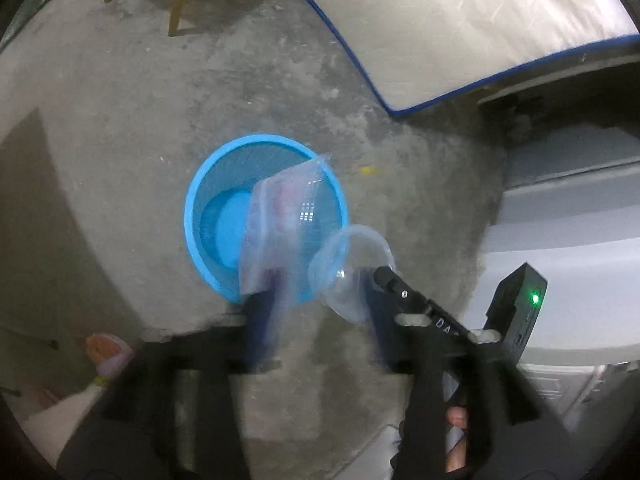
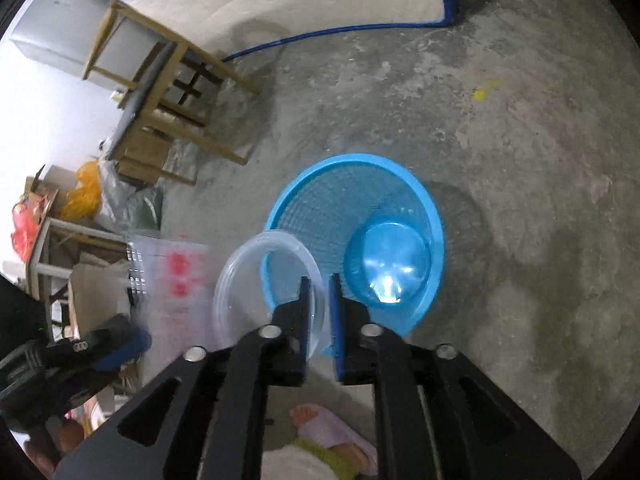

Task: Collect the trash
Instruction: 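Carry the bag and cup over the blue wastebasket and open both grippers, then move both tools back toward the table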

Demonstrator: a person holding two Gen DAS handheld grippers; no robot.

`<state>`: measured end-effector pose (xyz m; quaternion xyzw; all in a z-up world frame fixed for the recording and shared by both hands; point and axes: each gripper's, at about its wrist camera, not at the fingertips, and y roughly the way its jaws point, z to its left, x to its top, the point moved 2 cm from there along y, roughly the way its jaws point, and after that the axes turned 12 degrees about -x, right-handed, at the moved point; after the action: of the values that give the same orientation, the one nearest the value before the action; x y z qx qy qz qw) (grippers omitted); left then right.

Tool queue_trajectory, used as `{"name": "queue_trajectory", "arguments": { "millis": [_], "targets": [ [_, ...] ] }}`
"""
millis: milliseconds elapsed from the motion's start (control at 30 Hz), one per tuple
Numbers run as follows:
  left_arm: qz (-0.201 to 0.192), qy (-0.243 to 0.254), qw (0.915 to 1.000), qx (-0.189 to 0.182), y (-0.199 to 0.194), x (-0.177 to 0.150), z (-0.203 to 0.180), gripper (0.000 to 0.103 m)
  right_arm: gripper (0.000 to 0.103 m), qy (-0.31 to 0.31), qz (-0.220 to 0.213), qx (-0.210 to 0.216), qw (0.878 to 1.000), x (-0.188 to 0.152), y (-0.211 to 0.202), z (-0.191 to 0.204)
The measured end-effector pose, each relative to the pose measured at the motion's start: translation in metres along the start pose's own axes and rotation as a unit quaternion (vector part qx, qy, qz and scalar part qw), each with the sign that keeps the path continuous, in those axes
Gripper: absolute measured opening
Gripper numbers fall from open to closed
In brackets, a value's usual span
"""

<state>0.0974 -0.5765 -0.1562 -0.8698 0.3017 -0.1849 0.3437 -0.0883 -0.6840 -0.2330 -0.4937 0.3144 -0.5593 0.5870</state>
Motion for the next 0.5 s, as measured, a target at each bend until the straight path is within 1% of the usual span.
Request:
{"name": "queue_trajectory", "arguments": {
  "millis": [33, 67, 100, 167, 233, 267, 333, 400, 433, 500],
  "targets": [
    [-0.005, 0.006, 0.9999, 0.012, 0.001, 0.000, -0.004, 0.055, 0.038, 0.006, 0.002, -0.002, 1.000, 0.002, 0.005, -0.003],
    [-0.007, 0.012, 0.9998, 0.011, -0.001, 0.001, -0.005, 0.055, 0.040, 0.016, 0.000, -0.006, 1.000, 0.003, 0.008, -0.006],
    [-0.008, 0.017, 0.9998, 0.010, 0.002, 0.002, -0.007, 0.055, 0.041, 0.020, -0.005, -0.006, 1.000, 0.005, 0.010, -0.015],
    [-0.019, 0.030, 0.9993, 0.007, -0.007, -0.004, -0.011, 0.055, 0.041, 0.023, -0.011, -0.005, 1.000, 0.004, 0.008, -0.022],
    [-0.032, 0.048, 0.9982, 0.015, -0.020, -0.008, -0.018, 0.055, 0.042, 0.023, -0.019, 0.005, 1.000, 0.000, -0.001, -0.027],
    [-0.037, 0.054, 0.9977, 0.016, -0.022, -0.005, -0.018, 0.055, 0.043, 0.021, -0.024, 0.006, 0.999, 0.000, -0.004, -0.029],
    [-0.051, 0.068, 0.9962, 0.020, -0.038, -0.010, -0.024, 0.058, 0.045, 0.009, -0.038, 0.008, 0.999, -0.006, -0.020, -0.032],
    [-0.070, 0.085, 0.9936, 0.023, -0.061, -0.023, -0.034, 0.059, 0.053, -0.009, -0.058, 0.006, 0.998, -0.013, -0.040, -0.034],
    [-0.074, 0.093, 0.9925, 0.027, -0.072, -0.029, -0.039, 0.059, 0.055, -0.019, -0.070, 0.004, 0.997, -0.018, -0.052, -0.034],
    [-0.085, 0.112, 0.9895, 0.033, -0.098, -0.044, -0.048, 0.059, 0.065, -0.046, -0.097, -0.003, 0.994, -0.030, -0.076, -0.032]
  ]
}}
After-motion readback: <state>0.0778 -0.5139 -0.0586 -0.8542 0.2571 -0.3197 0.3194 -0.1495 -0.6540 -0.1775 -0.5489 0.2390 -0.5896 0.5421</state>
